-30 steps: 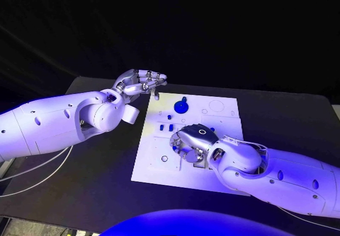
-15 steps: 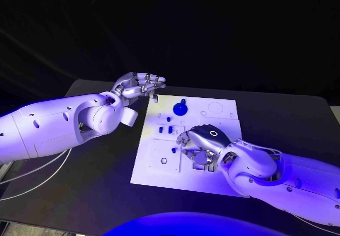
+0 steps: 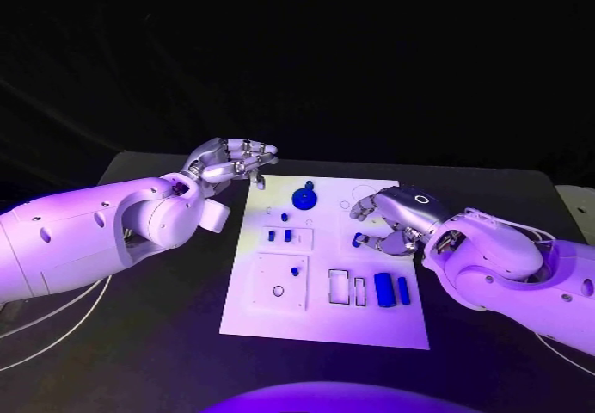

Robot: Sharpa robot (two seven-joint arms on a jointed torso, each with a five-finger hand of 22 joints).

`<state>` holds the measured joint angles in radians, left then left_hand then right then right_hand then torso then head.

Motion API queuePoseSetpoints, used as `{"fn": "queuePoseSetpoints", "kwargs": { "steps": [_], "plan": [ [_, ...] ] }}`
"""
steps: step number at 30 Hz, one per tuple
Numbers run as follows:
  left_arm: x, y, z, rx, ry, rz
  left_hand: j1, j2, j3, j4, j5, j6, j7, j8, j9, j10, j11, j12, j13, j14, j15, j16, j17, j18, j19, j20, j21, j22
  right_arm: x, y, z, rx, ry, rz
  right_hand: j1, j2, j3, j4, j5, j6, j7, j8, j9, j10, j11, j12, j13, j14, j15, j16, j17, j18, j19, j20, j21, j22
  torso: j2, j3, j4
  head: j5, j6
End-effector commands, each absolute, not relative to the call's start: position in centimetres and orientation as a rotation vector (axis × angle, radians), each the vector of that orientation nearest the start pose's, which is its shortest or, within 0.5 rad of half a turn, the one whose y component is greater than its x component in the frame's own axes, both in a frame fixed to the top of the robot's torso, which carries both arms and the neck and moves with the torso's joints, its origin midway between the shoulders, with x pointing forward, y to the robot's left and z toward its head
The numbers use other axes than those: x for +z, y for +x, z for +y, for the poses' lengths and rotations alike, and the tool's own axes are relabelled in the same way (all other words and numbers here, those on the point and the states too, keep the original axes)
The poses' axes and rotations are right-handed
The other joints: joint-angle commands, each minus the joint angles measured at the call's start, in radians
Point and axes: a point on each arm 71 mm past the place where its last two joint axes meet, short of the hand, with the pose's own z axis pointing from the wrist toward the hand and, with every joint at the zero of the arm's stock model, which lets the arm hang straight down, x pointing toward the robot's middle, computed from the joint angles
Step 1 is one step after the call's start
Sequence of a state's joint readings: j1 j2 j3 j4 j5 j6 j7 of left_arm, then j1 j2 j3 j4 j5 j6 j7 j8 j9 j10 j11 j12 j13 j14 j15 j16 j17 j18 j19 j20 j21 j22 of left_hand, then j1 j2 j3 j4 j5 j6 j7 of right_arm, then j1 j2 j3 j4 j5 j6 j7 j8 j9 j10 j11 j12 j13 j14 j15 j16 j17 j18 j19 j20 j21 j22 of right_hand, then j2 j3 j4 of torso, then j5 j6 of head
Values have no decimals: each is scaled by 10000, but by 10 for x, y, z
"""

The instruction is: Assemble the parts on the task board

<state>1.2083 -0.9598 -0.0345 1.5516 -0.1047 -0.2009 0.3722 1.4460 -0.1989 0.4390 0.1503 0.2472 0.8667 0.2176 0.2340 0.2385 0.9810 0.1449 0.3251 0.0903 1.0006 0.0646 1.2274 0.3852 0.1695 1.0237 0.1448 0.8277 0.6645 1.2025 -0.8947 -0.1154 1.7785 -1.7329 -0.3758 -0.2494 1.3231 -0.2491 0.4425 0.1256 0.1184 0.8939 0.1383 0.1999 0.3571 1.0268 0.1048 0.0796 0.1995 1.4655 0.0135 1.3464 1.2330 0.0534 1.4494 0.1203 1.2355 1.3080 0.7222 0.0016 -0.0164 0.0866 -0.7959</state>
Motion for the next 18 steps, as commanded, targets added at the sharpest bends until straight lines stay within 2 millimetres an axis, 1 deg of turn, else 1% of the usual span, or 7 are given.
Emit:
{"fn": "queuePoseSetpoints", "kwargs": {
  "steps": [1,2,5,10,13,18],
  "plan": [
    [-168,481,249,-15699,-9972,14774,-11,-58,17,-11,-51,-63,-26,-43,-9,-43,2,42,5,-71,19,-34,-13,149,-22,67,-38,-14,-189,425,-161,5857,-4399,16684,536,293,-1107,316,36,-22,-102,-135,-60,-208,32,203,-114,14,100,-74,-71,189,-56,30,-189,1043,12,10,3,-43,27],
    [-168,481,249,-15697,-9975,14783,-11,-58,17,-11,-51,-63,-26,-43,-9,-43,2,42,5,-71,19,-34,-13,149,-22,67,-38,-14,-190,426,-163,5780,-4445,16787,647,332,-1284,402,31,-21,-122,-164,-75,-254,37,241,-140,4,109,-83,-92,196,-63,30,-235,1024,16,19,7,-51,32],
    [-168,481,250,-15693,-9982,14800,-11,-58,17,-11,-51,-63,-26,-43,-9,-43,2,42,5,-71,19,-34,-13,149,-22,67,-38,-14,-193,428,-164,5677,-4495,17009,804,398,-1392,473,49,1,-152,-185,-87,-255,31,307,-158,12,105,-66,-79,208,-71,27,-298,995,13,17,7,-77,42],
    [-168,481,250,-15695,-9988,14822,-11,-58,17,-11,-51,-63,-26,-43,-9,-43,2,42,5,-71,19,-34,-13,149,-22,67,-38,-14,-197,431,-161,5649,-4560,17191,961,490,-1362,516,60,41,-148,-195,-96,-217,17,385,-173,32,90,-43,-59,205,-50,17,-293,995,20,15,12,-98,64],
    [-168,481,250,-15697,-9991,14832,-11,-58,17,-11,-51,-63,-26,-43,-9,-43,2,42,5,-71,19,-34,-13,149,-22,67,-38,-14,-200,431,-159,5706,-4601,17298,1010,514,-1335,562,65,98,-142,-189,-99,-141,-4,460,-176,49,75,-27,-47,198,-23,4,-259,1009,18,13,31,-101,58],
    [-168,480,251,-15683,-9998,14834,-11,-58,17,-11,-51,-63,-26,-43,-9,-43,2,42,5,-71,19,-34,-13,149,-22,67,-38,-14,-205,430,-153,5864,-4628,17418,1104,556,-1177,663,84,228,-165,-185,-111,105,-73,643,-193,126,14,68,64,159,82,-48,-76,1089,23,15,17,-72,32]
  ]
}}
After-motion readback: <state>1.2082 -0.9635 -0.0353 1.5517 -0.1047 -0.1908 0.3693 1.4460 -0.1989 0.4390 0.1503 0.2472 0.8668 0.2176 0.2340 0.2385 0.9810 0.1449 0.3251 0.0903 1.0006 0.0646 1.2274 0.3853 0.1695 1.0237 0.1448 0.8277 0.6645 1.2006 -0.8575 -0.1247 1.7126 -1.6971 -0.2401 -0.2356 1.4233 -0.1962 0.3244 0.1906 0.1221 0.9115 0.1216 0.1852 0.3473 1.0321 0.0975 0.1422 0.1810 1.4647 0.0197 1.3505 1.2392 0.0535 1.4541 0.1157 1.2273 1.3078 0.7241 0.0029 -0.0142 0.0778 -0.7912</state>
